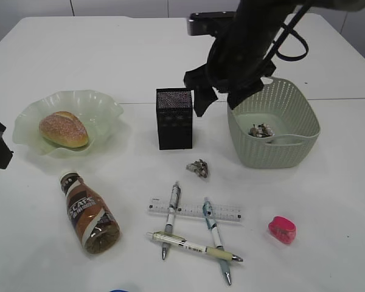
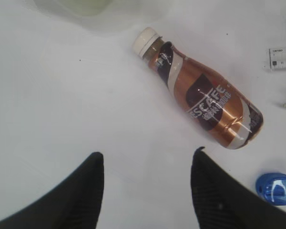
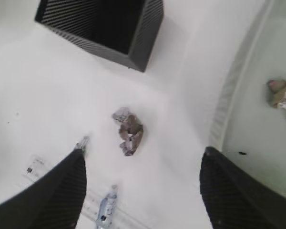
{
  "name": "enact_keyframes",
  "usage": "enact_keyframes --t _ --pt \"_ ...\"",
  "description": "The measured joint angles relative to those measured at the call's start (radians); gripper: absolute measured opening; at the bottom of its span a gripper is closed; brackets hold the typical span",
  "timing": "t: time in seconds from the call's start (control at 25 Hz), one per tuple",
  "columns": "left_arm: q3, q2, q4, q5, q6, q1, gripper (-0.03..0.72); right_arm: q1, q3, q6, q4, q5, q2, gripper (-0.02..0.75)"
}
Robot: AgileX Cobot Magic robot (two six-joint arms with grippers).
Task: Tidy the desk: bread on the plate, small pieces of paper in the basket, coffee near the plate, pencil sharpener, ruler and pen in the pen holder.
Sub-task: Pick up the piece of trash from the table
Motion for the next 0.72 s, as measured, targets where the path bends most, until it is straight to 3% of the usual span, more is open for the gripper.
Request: enact_keyframes --t 0.32,0.72 --pt "0.000 0.000 0.002 0.002 0.000 0.000 0.423 0.047 0.129 -0.041 -0.001 -0.013 -0.002 0.543" --pt "0.000 0.000 0.002 0.002 0.001 0.000 0.423 0.047 0.348 -0.107 0.100 -0.293 -0.002 0.543"
